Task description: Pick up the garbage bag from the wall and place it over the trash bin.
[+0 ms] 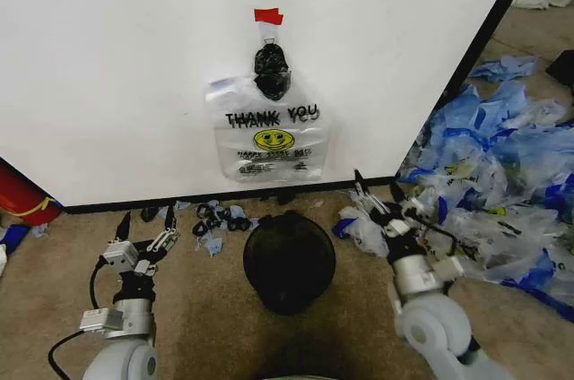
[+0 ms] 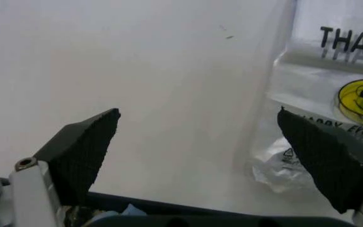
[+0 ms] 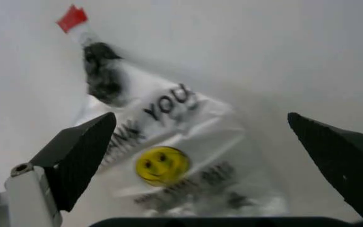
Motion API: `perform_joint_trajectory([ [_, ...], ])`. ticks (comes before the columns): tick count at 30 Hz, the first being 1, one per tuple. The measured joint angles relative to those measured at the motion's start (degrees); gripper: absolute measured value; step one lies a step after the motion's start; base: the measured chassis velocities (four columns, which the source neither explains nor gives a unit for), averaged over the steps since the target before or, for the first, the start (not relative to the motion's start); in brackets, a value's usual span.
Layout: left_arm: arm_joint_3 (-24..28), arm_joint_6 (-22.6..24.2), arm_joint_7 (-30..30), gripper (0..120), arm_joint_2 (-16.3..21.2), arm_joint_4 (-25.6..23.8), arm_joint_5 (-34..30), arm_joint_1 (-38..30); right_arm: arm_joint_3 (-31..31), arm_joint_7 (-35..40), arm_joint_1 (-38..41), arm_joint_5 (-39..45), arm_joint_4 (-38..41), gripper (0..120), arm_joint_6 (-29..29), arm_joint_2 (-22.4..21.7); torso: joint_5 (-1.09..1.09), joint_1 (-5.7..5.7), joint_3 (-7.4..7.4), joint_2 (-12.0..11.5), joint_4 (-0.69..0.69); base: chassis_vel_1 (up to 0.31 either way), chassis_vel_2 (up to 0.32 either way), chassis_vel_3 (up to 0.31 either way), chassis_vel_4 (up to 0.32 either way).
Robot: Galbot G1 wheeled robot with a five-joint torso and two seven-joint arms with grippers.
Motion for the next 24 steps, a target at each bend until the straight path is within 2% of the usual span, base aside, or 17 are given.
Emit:
perform_joint_trajectory([
  [5, -0.48, 0.19, -0.03, 99, -1.98, 0.25, 1.74, 0.13, -6.51, -1.24, 10.89, 7.10, -4.98, 100, 0.27, -0.13, -0.01, 0.00, 0.00, 0.00, -0.01, 0.000, 0.000, 0.000, 0.000],
  [6, -0.48, 0.19, -0.03, 99, -1.98, 0.25, 1.74, 0.13, -6.51, -1.24, 10.89, 7.10, -4.98, 100, 0.27, -0.13, -0.01, 0.00, 0.00, 0.00, -0.01, 0.000, 0.000, 0.000, 0.000],
  [13, -1.19, 0.27, -0.08, 99, -4.29, 0.41, 3.59, 0.56, -13.23, -3.26, 23.94, 12.14, -13.64, 100, 0.65, 3.65, -0.01, 0.00, 0.00, 0.00, -0.02, 0.000, 0.000, 0.000, 0.000],
  [19, -1.45, 0.27, -0.11, 99, -5.23, 0.41, 4.27, 0.96, -15.94, -4.55, 30.79, 13.95, -19.42, 100, 0.86, 6.56, 0.01, 0.00, 0.00, 0.00, -0.01, 0.000, 0.000, 0.000, 0.000],
  [24, -1.53, 0.25, -0.12, 99, -5.69, 0.37, 4.60, 1.17, -17.04, -4.65, 33.43, 14.14, -22.00, 100, 0.83, 8.69, 0.00, 0.00, 0.00, 0.00, -0.02, 0.000, 0.000, 0.000, 0.000],
])
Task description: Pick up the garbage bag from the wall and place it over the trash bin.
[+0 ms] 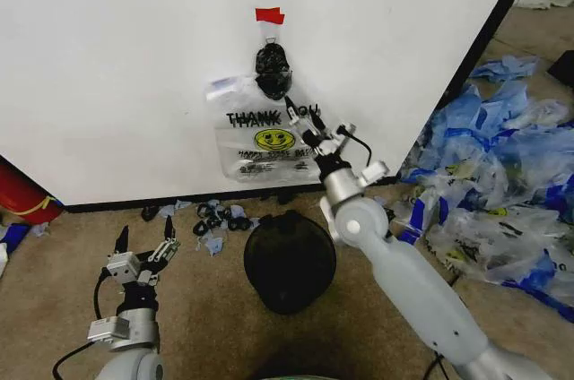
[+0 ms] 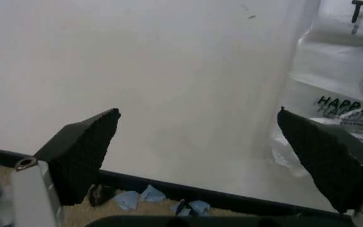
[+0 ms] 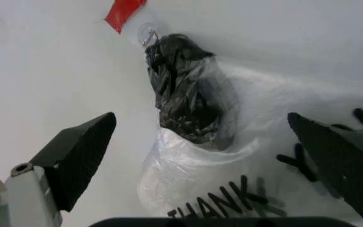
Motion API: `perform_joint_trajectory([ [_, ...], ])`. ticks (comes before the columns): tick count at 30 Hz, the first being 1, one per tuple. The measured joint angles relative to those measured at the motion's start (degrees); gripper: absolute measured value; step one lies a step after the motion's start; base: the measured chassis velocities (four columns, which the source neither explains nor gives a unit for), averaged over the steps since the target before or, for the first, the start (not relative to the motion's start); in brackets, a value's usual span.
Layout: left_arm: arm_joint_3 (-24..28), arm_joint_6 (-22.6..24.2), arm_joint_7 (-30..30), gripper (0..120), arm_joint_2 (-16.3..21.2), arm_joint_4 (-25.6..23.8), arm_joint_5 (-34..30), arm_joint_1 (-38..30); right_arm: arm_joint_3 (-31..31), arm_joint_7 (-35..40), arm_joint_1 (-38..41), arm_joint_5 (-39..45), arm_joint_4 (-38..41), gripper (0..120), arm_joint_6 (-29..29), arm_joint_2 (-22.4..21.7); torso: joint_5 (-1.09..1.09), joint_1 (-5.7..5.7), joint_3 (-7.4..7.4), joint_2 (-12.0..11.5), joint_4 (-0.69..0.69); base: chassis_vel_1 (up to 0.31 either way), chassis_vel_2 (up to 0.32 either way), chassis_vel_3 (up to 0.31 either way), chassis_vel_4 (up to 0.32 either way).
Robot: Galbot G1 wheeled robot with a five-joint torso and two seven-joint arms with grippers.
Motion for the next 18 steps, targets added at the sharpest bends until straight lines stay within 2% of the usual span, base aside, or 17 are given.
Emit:
perform_joint_trajectory([
  [5, -0.02, 0.00, -0.01, 99, -0.11, -0.07, 0.07, 0.06, -1.04, -0.18, 1.82, 0.03, -2.41, 100, -0.06, 2.54, 0.00, 0.00, 0.00, 0.00, 0.00, 0.000, 0.000, 0.000, 0.000],
  [18, 0.07, 0.04, -0.08, 99, 0.30, 0.31, -0.06, -0.39, -1.68, -0.46, 5.01, 0.10, -6.29, 100, -0.06, 5.10, 0.00, 0.00, 0.00, 0.00, 0.00, 0.000, 0.000, 0.000, 0.000],
])
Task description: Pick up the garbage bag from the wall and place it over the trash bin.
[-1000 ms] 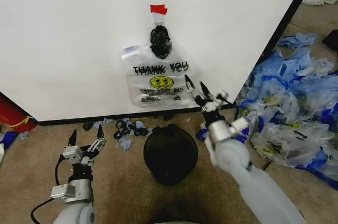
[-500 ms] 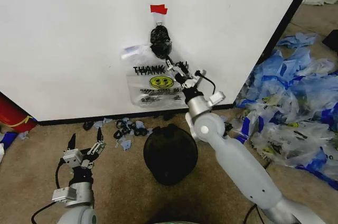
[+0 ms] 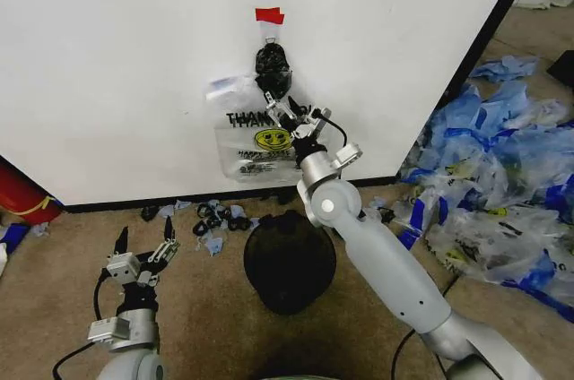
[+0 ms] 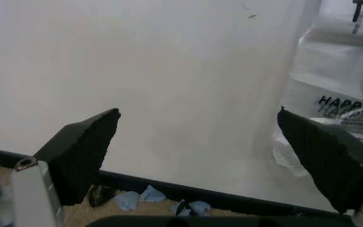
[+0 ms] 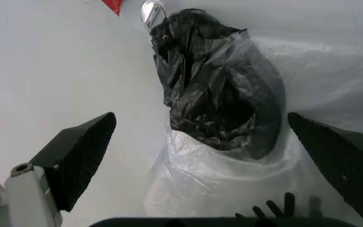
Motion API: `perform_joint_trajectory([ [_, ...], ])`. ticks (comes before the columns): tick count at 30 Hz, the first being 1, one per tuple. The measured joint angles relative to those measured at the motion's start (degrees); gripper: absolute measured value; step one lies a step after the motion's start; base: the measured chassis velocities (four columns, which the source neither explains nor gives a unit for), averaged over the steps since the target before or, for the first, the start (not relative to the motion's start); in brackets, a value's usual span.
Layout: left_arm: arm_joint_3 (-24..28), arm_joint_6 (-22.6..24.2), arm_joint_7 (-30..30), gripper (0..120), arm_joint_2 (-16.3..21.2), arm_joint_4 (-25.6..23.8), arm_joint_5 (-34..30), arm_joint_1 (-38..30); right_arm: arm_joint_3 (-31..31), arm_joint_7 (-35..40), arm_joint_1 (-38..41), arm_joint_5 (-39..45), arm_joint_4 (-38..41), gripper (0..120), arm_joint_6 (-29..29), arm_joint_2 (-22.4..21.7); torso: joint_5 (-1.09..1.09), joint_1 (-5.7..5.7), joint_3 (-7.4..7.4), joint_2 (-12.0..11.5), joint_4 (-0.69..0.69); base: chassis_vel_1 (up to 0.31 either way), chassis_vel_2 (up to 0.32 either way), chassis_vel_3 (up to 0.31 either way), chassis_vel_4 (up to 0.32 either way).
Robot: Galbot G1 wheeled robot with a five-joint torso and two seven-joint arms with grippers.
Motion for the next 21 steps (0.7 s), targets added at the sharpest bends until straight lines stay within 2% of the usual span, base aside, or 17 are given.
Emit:
perform_joint_trajectory([
  [9, -0.01, 0.03, -0.05, 99, -0.10, 0.33, -0.03, -0.16, -0.83, -0.14, 0.81, -0.17, -0.57, 100, 0.00, 2.09, 0.00, 0.00, 0.00, 0.00, 0.00, 0.000, 0.000, 0.000, 0.000],
  [18, -0.03, -0.23, -0.09, 99, -0.20, 0.57, -0.05, -0.06, -0.86, -0.14, 1.11, -0.43, -0.96, 98, 0.04, 2.40, 0.00, -0.01, 0.00, 0.00, 0.00, 0.000, 0.000, 0.000, 0.000],
  [21, -0.02, -0.37, -0.10, 99, -0.28, 0.81, -0.05, -0.04, -0.75, -0.13, 1.11, -0.79, -0.94, 86, 0.20, 2.35, 0.01, 0.00, 0.00, 0.00, 0.01, 0.000, 0.000, 0.000, 0.000],
])
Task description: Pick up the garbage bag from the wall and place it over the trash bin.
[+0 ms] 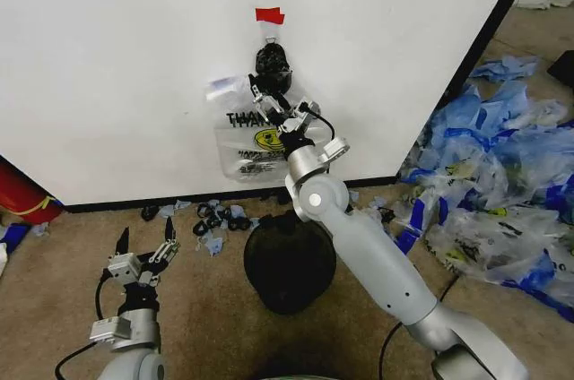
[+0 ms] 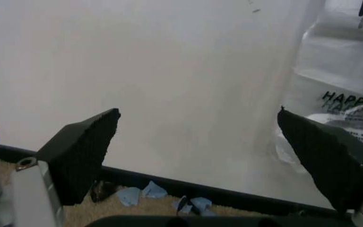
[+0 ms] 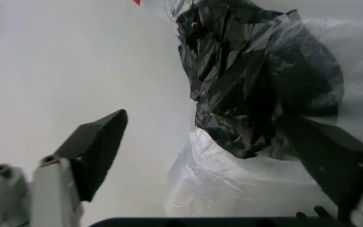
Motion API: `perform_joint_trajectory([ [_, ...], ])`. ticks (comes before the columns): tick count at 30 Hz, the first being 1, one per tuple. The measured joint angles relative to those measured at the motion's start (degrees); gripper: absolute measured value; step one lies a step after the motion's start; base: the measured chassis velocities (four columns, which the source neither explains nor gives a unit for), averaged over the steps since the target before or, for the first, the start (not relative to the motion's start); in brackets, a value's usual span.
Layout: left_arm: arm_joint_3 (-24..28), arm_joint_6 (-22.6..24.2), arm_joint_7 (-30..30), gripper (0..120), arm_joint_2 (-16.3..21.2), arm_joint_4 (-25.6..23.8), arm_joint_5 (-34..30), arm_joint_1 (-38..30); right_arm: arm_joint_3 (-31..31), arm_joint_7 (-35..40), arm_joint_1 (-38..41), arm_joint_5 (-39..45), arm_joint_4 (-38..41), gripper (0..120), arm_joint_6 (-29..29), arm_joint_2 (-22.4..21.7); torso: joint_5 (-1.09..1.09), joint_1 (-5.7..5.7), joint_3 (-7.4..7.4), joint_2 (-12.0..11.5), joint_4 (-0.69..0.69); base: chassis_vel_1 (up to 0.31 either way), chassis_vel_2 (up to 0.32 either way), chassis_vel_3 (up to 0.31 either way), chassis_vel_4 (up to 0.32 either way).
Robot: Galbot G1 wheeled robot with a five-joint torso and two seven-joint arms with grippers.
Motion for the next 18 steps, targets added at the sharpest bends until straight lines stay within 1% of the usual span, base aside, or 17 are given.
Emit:
perform_joint_trajectory([
  [3, 0.08, -0.17, -0.02, 99, -0.08, 0.23, 0.03, 0.00, 0.37, 0.01, -0.23, -0.35, 0.05, 74, 0.25, -0.05, 0.00, 0.00, 0.00, 0.00, 0.00, 0.000, 0.000, 0.000, 0.000],
  [4, 0.08, -0.17, -0.02, 99, -0.08, 0.23, 0.03, 0.00, 0.37, 0.01, -0.23, -0.35, 0.05, 74, 0.25, -0.05, 0.00, 0.00, 0.00, 0.00, 0.00, 0.000, 0.000, 0.000, 0.000],
  [11, 0.34, -0.41, -0.03, 99, -0.11, 0.67, 0.22, 0.02, 1.16, -0.05, -0.47, -0.82, -0.38, 44, 0.68, -0.08, 0.00, 0.00, 0.00, 0.00, 0.00, 0.000, 0.000, 0.000, 0.000],
  [12, 0.34, -0.41, -0.03, 99, -0.11, 0.67, 0.22, 0.02, 1.16, -0.05, -0.47, -0.82, -0.38, 44, 0.68, -0.08, 0.00, 0.00, 0.00, 0.00, 0.00, 0.000, 0.000, 0.000, 0.000],
  [13, 0.36, -0.46, -0.03, 99, -0.12, 0.72, 0.24, 0.02, 1.25, -0.06, -0.48, -0.82, -0.47, 41, 0.69, -0.06, 0.00, 0.00, 0.00, 0.00, 0.00, 0.000, 0.000, 0.000, 0.000],
  [18, 0.41, -0.89, -0.03, 99, -0.18, 0.83, 0.32, 0.26, 1.57, -0.35, -0.42, -0.94, -1.20, 20, 0.94, 0.09, 0.00, 0.00, 0.00, 0.00, 0.00, 0.000, 0.000, 0.000, 0.000],
])
